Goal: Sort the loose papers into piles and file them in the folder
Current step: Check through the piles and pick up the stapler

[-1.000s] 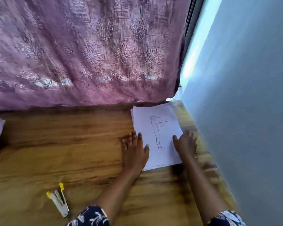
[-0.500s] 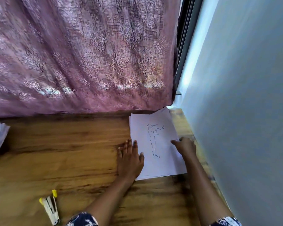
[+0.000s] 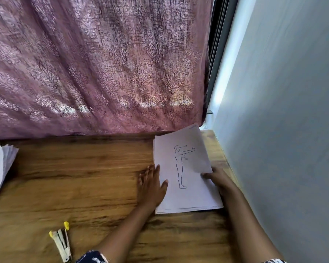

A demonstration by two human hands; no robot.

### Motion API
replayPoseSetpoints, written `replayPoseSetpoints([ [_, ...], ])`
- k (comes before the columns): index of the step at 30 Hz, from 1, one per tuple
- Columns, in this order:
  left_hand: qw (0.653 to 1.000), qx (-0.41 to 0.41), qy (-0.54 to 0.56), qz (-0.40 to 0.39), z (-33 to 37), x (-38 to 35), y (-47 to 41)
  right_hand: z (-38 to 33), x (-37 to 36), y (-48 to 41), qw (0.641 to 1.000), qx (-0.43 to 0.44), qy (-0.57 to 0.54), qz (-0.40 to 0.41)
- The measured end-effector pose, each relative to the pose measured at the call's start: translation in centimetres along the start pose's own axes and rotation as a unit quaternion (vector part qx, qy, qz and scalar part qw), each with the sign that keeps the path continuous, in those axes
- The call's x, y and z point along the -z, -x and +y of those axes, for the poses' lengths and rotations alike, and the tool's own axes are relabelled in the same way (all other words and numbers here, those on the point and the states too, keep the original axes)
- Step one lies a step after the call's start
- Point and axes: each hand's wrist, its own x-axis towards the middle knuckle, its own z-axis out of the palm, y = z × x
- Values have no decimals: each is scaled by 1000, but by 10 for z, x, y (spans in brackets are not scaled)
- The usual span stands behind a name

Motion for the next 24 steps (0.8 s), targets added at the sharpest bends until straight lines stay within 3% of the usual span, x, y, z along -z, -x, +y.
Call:
replayPoseSetpoints([
  [2, 983, 28, 184, 14, -2, 8, -5, 5, 0, 8, 999, 19, -42, -17],
  [3, 943, 55, 328, 11, -1, 17, -8, 6, 0, 14, 997, 23, -68, -33],
  [5, 822, 102, 560, 4, 0, 36, -10, 5, -1, 26, 990, 26, -124, -68],
  [6, 779, 115, 616, -4, -3, 47, -11, 3, -3, 32, 986, 27, -148, -78],
  [7, 757, 120, 641, -27, -7, 58, -11, 1, -6, 37, 982, 25, -170, -83],
  [10, 718, 154, 668, -124, -21, 78, 3, -6, -20, 52, 975, 13, -201, -92],
  [13, 724, 184, 653, -123, -39, 74, 19, -17, -39, 65, 982, 14, -163, -98],
  [16, 737, 188, 649, -17, -48, 85, 32, -41, -65, 83, 992, 47, -85, -80],
  [20, 822, 57, 545, 157, -46, 148, 43, -103, -108, 113, 977, 207, -45, 21],
  [24, 821, -61, 494, 278, -65, 203, 50, -148, -162, 124, 918, 371, -52, 128],
])
